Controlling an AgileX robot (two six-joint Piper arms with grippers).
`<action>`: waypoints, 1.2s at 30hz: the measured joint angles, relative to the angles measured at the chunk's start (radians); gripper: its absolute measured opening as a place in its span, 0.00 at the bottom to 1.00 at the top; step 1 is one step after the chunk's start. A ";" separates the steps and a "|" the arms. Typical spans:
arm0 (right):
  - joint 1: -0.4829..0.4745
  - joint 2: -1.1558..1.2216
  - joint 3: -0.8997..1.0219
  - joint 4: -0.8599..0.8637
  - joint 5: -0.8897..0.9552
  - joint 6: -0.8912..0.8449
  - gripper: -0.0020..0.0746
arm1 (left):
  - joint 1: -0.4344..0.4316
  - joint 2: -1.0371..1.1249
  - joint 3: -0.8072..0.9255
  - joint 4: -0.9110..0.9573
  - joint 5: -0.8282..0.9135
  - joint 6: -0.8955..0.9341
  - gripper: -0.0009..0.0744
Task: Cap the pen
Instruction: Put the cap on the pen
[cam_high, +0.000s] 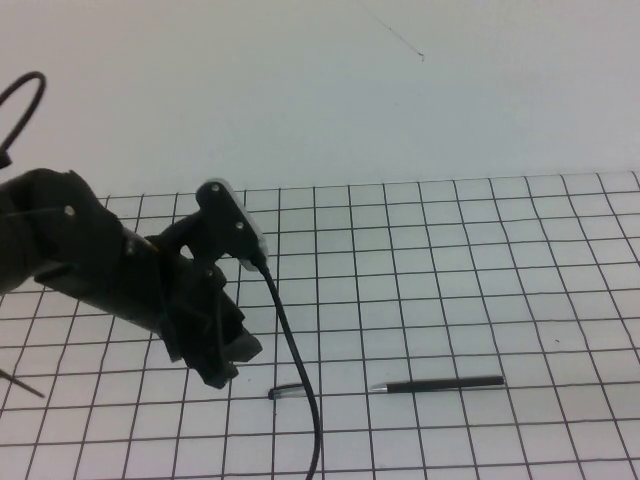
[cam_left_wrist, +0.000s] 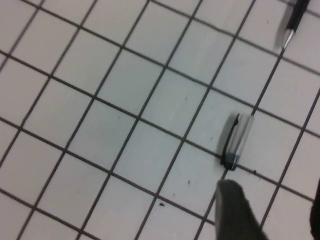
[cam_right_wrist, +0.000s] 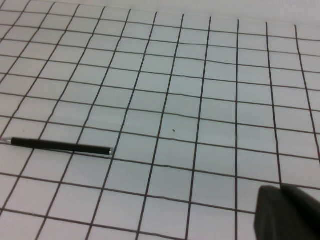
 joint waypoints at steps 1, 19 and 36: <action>0.000 0.000 0.000 0.000 -0.002 0.000 0.02 | -0.012 0.016 -0.005 0.029 0.000 -0.008 0.42; 0.000 0.000 0.000 0.000 -0.021 -0.015 0.02 | -0.084 0.257 -0.053 0.077 -0.048 -0.214 0.61; 0.000 0.000 0.000 0.004 -0.028 -0.017 0.02 | -0.160 0.347 -0.157 0.283 -0.012 -0.324 0.58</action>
